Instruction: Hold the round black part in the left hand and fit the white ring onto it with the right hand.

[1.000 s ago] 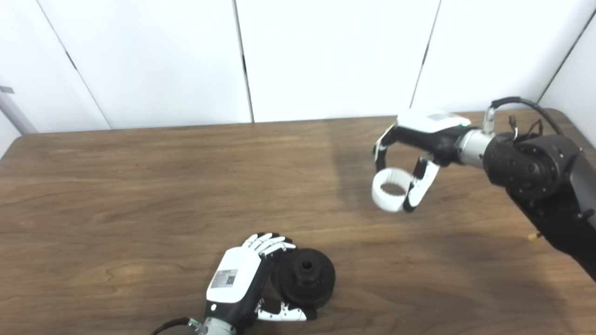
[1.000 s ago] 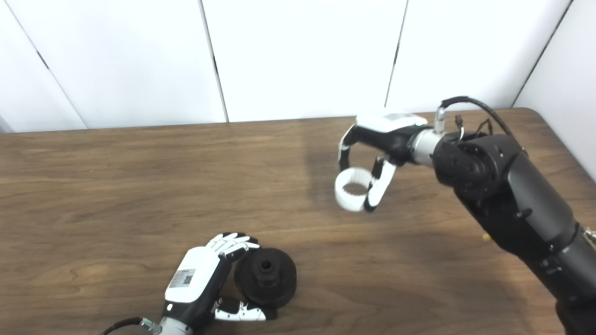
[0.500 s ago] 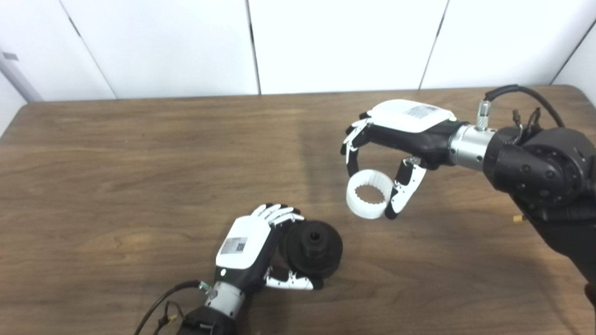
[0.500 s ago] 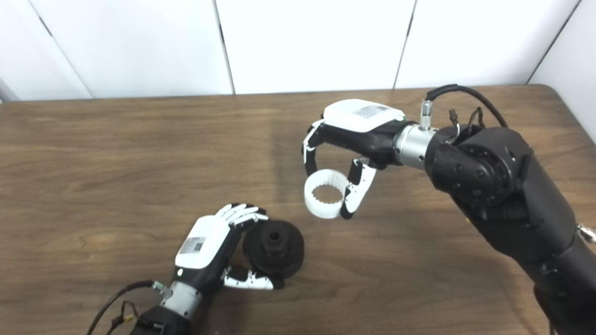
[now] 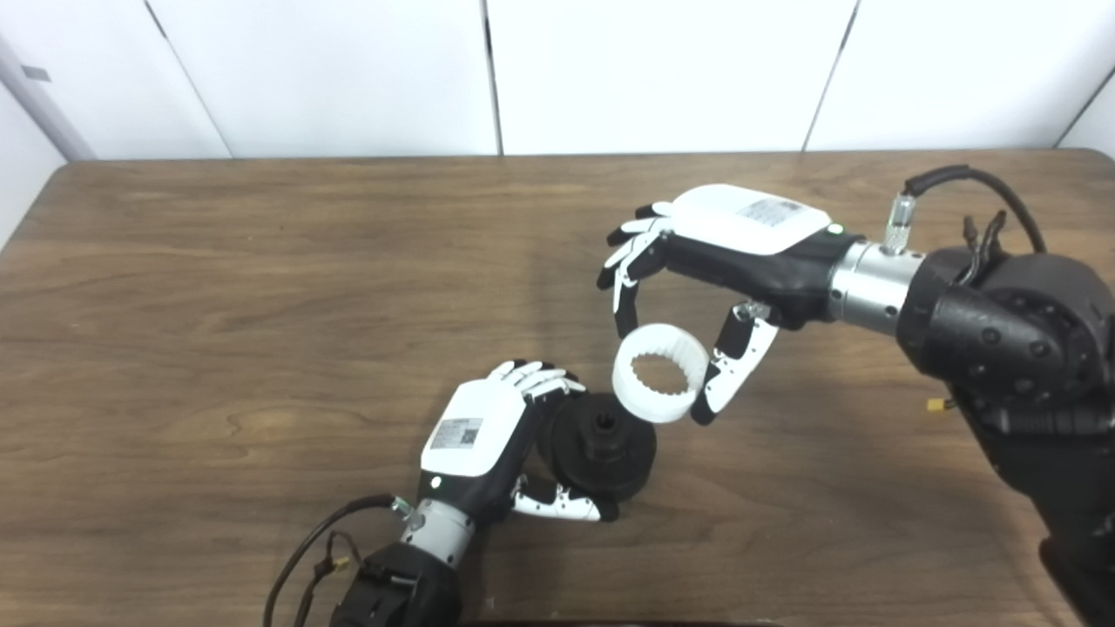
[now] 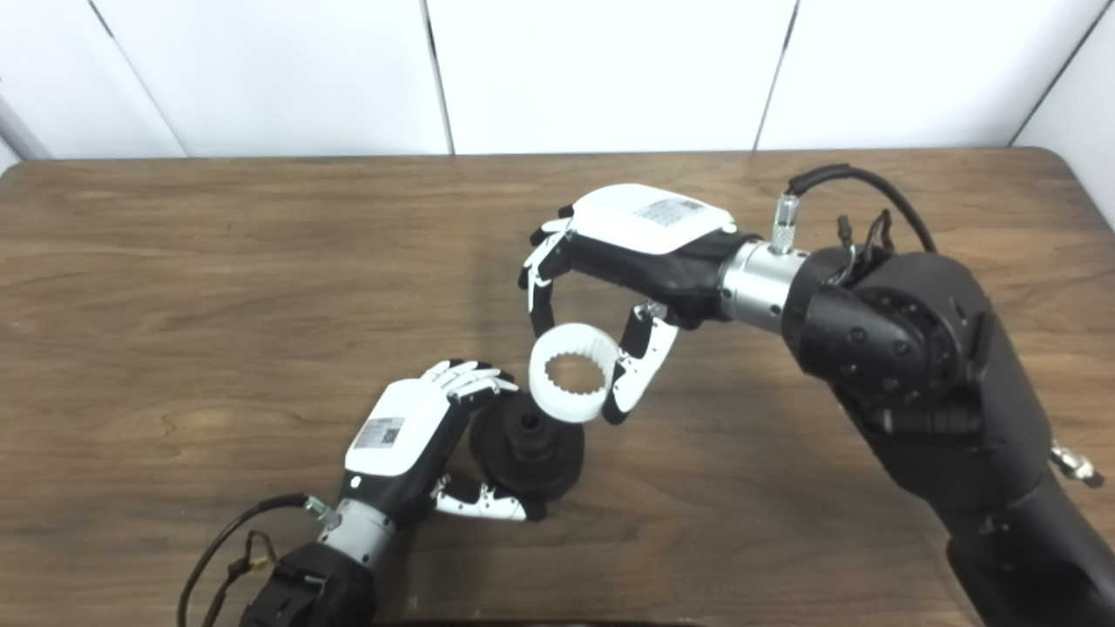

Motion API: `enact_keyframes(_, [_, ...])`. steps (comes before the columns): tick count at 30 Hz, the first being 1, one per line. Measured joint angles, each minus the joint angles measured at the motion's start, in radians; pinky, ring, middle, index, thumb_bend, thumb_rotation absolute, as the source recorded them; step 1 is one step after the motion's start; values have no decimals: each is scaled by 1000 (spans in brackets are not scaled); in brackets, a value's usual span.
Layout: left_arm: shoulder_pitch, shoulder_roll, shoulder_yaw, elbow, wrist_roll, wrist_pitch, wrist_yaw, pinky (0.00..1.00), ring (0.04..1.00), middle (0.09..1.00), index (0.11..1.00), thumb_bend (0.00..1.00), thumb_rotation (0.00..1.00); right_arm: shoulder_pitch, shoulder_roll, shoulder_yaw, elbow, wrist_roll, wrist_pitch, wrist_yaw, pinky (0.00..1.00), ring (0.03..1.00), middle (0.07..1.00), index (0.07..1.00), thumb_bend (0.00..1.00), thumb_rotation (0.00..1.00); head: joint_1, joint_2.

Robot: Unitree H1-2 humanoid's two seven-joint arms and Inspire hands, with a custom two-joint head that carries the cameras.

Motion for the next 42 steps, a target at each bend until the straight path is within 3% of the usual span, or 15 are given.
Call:
enact_keyframes(5, [-2, -5, 0, 0, 6, 3, -1, 914, 869, 813, 485, 522, 62, 24, 36, 46, 33, -53, -38, -33, 1000, 922, 793, 483, 526, 141, 0, 3])
enact_keyframes(26, [-4, -12, -1, 0, 6, 7, -9, 936, 875, 815, 484, 522, 59, 126, 87, 88, 111, -113, -118, -108, 1000, 915, 793, 483, 525, 137, 11, 3])
enact_keyframes(42, [-5, -19, 0, 1, -4, -1, -15, 924, 877, 821, 484, 523, 59, 180, 89, 102, 164, -141, -191, -176, 1000, 925, 799, 483, 525, 137, 9, 2])
